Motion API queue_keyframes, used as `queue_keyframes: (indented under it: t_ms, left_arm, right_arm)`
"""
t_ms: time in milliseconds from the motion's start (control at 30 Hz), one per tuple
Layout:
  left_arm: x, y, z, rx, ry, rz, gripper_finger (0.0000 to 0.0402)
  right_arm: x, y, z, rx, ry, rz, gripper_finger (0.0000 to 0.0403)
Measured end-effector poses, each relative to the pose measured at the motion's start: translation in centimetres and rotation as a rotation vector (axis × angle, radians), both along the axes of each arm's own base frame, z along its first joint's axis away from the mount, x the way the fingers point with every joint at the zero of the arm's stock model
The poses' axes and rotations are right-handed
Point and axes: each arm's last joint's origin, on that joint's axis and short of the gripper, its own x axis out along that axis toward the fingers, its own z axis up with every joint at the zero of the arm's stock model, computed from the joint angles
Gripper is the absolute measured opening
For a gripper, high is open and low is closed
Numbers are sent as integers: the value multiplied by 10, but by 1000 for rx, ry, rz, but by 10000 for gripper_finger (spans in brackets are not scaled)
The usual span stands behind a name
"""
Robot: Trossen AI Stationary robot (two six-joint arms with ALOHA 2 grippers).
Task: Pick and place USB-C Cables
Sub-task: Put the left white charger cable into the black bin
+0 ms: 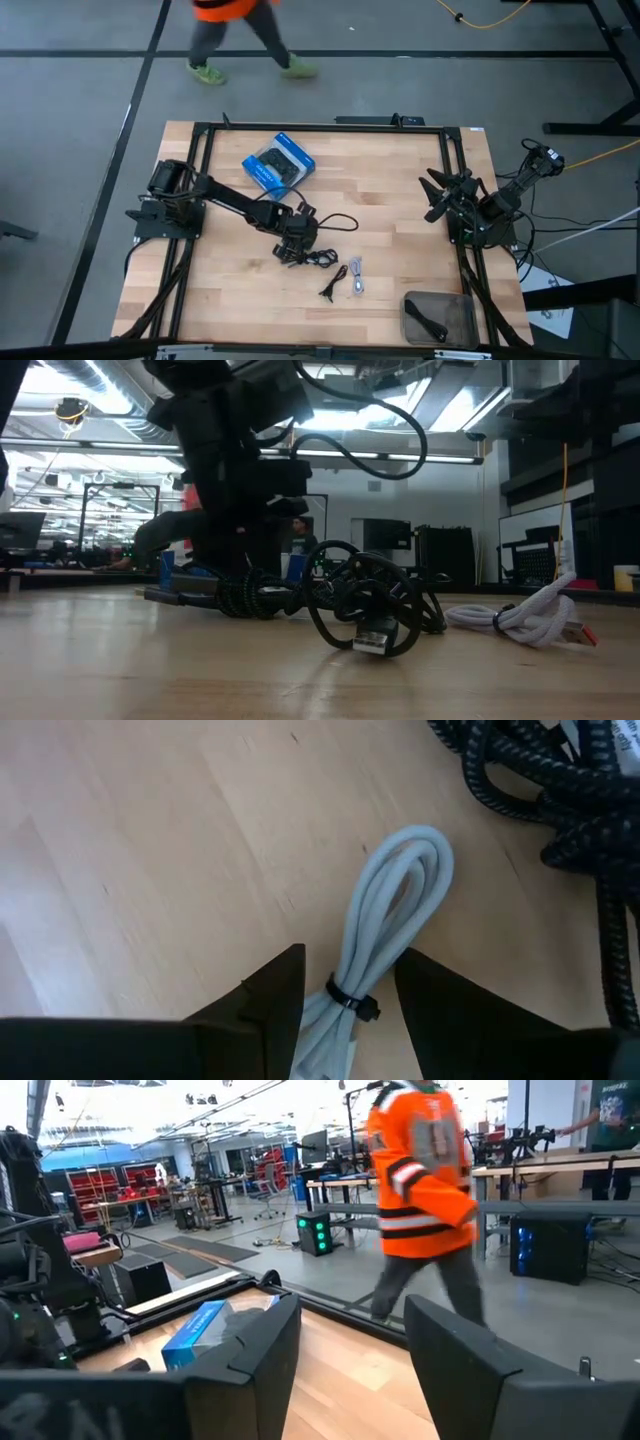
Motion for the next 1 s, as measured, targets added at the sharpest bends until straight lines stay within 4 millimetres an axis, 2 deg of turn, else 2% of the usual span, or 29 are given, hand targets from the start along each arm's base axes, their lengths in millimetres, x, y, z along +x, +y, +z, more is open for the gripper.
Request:
queue_keyframes:
  t_ms: [467, 567, 667, 800, 933, 1000]
  left_arm:
    - [-1, -2, -1, -41, 23, -56, 147]
    - [-1, -2, -1, -47, 26, -59, 109]
    - [-1, -2, 3, -26, 24, -49, 37]
    - [10, -2, 25, 46, -26, -33, 28]
    - [36, -3, 84, 83, -255, -33, 28]
    - [48, -4, 107, 64, -334, -33, 28]
  right_arm:
    - [0, 0, 0, 0, 0, 0, 184]
    - [0, 0, 0, 1, -1, 0, 184]
    - [0, 0, 0, 11, -10, 2, 184]
    - [0, 0, 0, 38, -34, 4, 184]
    - [0, 0, 0, 39, -39, 10, 184]
    - [0, 1, 0, 32, -41, 26, 184]
